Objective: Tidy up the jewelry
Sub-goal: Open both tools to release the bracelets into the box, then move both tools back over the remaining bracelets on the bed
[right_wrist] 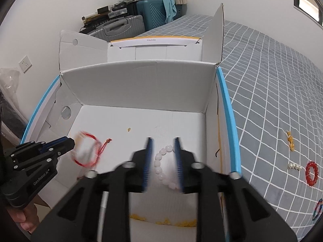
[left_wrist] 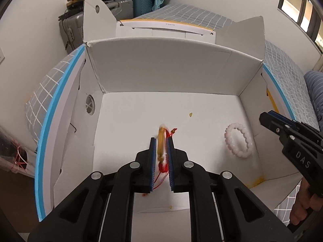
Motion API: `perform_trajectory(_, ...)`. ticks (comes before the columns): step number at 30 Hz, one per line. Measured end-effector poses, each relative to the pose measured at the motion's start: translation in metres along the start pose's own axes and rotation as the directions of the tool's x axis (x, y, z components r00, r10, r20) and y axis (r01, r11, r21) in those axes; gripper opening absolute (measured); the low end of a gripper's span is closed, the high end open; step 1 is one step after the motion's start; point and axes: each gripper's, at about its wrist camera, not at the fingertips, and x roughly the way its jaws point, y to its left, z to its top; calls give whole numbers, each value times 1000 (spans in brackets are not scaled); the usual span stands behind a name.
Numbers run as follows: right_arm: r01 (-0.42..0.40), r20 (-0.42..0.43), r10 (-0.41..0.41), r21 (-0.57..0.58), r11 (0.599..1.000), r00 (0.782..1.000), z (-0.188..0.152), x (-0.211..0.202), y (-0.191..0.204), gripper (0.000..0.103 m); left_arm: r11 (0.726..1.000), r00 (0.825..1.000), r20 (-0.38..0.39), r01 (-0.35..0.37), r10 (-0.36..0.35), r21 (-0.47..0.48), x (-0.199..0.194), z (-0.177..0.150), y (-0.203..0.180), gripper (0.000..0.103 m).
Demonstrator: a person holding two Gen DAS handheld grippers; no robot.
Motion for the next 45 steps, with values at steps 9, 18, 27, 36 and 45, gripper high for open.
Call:
perform_trajectory(9, 0, 63, 0, 4, 1000, 998, 4, -22, -4, 57, 1000, 997, 78, -9, 10, -13, -27, 4, -5, 59)
perform_trajectory(18, 41, 142, -42, 15, 999, 989, 9, -54, -22, 79, 1000, 991, 132, 17, -16, -5, -47, 10, -20, 78)
perform_trajectory(27, 102, 200, -109, 45, 994, 974, 8, -86, -51, 91, 999, 981, 189, 51, -53, 15, -69, 16, -48, 94)
perform_trajectory(36, 184, 243, -208, 119, 976, 948, -4, -129, -100, 94, 989, 968, 220, 95, -118, 114, -82, 19, -101, 97)
perform_trajectory(45, 286, 232, -327, 193, 939, 916, -36, -164, -154, 95, 957, 953, 201, 182, -228, 224, -83, 9, -168, 97)
